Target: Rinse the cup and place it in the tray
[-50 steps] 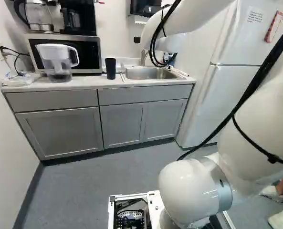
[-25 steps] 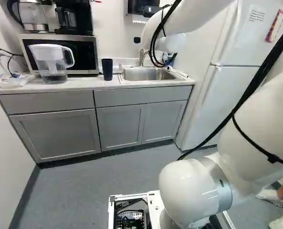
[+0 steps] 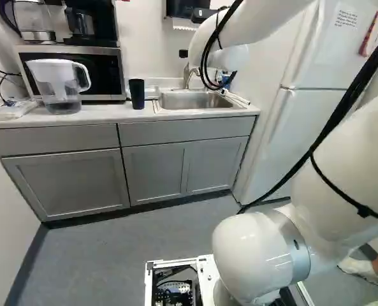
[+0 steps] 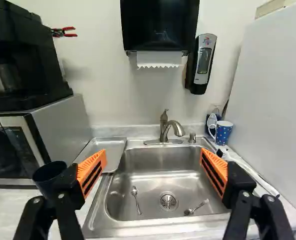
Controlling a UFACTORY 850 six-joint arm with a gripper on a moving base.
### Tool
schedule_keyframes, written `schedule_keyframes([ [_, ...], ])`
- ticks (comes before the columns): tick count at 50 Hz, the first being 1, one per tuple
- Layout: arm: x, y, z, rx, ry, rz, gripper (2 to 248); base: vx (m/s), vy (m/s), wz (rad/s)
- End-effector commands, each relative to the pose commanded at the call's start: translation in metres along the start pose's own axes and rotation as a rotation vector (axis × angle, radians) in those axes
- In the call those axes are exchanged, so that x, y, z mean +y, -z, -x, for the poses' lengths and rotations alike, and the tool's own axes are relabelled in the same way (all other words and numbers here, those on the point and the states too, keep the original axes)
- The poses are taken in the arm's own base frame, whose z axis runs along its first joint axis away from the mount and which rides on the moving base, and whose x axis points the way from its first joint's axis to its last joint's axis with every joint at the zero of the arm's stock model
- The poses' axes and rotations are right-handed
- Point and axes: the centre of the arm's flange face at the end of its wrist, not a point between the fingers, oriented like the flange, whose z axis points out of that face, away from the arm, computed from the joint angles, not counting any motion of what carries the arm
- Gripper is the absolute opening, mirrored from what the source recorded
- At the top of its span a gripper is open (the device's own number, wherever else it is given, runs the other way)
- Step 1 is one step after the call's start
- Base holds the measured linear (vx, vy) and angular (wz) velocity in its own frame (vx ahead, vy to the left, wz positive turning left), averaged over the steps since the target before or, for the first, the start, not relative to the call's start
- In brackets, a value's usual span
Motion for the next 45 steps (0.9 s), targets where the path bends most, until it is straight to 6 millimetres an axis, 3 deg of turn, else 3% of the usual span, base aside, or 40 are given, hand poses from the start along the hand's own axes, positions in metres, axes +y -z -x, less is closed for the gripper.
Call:
schedule_keyframes([
  [45, 0.0000, 0.0000, 0.0000, 0.000, 0.000, 0.000, 247, 0.086, -0.063, 0.139],
])
